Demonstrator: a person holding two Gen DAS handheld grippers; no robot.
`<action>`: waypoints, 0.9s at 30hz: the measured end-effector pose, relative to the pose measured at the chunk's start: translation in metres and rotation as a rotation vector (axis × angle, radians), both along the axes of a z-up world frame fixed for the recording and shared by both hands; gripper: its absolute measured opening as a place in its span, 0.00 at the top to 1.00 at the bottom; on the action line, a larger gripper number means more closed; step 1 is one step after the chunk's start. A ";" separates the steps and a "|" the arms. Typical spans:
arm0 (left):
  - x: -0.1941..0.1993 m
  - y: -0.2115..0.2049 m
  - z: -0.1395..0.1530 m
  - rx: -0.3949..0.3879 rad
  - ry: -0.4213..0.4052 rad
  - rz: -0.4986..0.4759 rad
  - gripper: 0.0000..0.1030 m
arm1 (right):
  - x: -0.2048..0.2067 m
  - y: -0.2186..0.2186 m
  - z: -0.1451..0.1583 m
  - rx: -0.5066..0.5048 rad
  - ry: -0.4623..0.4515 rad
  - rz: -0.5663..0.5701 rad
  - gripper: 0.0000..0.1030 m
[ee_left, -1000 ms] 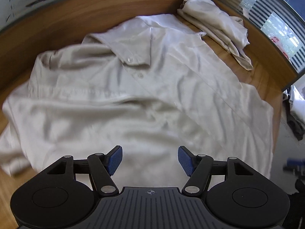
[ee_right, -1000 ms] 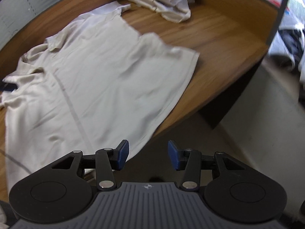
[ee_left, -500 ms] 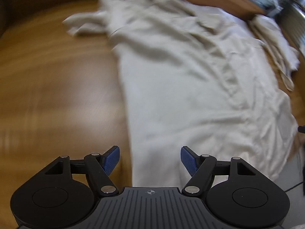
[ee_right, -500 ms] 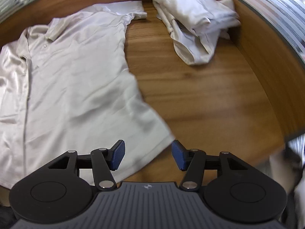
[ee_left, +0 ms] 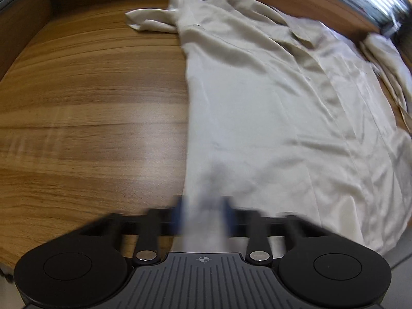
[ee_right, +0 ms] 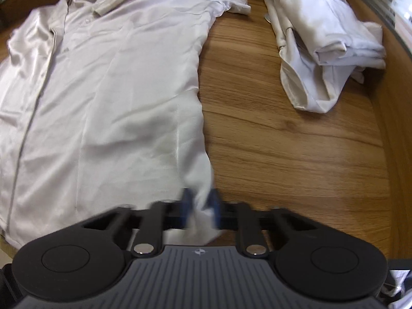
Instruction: Fold clothes
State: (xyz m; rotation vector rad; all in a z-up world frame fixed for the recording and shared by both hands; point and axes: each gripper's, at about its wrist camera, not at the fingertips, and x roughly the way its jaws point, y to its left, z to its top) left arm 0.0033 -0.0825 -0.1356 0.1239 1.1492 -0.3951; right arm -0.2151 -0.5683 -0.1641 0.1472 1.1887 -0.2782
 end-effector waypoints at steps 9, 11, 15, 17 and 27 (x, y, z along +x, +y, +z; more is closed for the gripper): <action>-0.027 0.014 0.006 0.036 0.006 0.013 0.96 | -0.043 0.012 0.008 0.036 -0.014 -0.042 0.99; -0.034 0.019 0.009 0.040 0.012 0.021 0.96 | -0.055 0.014 0.009 0.046 -0.015 -0.057 0.99; -0.042 0.029 0.017 0.052 0.039 0.035 0.96 | -0.078 0.018 0.007 0.071 0.005 -0.087 0.99; -0.046 0.032 0.020 0.062 0.053 0.038 0.96 | -0.090 0.021 0.005 0.085 0.019 -0.096 0.99; -0.027 0.026 0.040 0.066 -0.004 0.084 0.44 | -0.110 0.031 0.016 0.084 -0.013 -0.140 0.66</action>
